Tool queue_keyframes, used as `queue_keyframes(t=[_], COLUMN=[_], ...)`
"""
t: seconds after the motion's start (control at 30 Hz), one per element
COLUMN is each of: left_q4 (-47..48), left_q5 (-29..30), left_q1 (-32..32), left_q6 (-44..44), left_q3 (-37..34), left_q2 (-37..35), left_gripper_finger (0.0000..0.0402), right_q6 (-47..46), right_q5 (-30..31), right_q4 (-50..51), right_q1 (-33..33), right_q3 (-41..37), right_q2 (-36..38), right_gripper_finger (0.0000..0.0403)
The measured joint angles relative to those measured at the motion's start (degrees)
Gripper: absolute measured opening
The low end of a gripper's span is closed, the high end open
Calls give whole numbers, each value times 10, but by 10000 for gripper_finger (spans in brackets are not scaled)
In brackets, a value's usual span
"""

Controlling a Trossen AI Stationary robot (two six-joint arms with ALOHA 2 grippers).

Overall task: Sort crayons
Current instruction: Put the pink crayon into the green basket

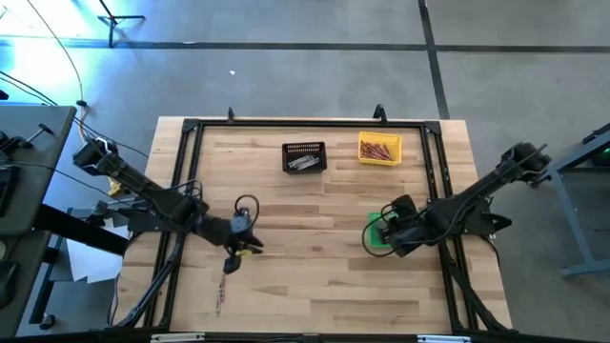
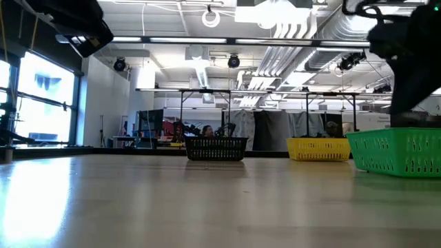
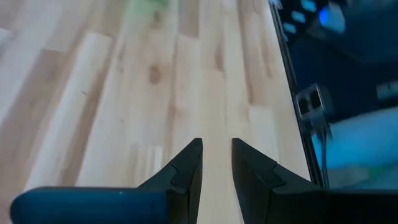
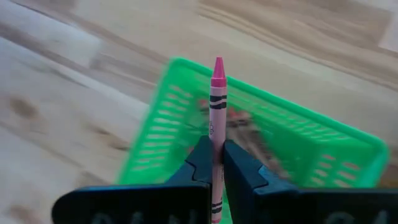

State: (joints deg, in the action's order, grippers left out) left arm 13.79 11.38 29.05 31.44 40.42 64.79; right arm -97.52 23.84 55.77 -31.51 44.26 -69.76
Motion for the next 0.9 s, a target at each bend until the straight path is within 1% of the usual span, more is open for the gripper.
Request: queue_keyframes(t=[0.1,0.2,0.27,0.47,0.57,0.6,0.67,0.8,0.9], left_q4=[-19,-32,-45,-47,-40,-34,-11,78,145], left_q5=[22,32,33,33,30,23,-11,-121,-189], left_q1=[-21,-41,-52,-80,-89,-90,-90,-74,-37], left_q6=[22,30,32,76,136,164,225,354,465], left_q3=[0,0,0,0,0,0,0,0,0], left_q2=[0,0,0,0,0,0,0,0,5], left_gripper_finger=[72,72,72,72,72,72,72,72,71], right_q6=[0,2,22,90,131,145,170,203,205], right_q5=[-8,-33,-48,-53,-53,-54,-54,-54,-54], right_q4=[0,0,0,7,26,34,53,106,127], right_q1=[0,0,-1,-2,0,0,0,9,17], right_q3=[-30,-40,-39,-19,-1,7,22,32,31], right_q2=[7,7,8,8,8,8,8,10,19], right_gripper_finger=[12,35,57,113,125,126,128,128,129])
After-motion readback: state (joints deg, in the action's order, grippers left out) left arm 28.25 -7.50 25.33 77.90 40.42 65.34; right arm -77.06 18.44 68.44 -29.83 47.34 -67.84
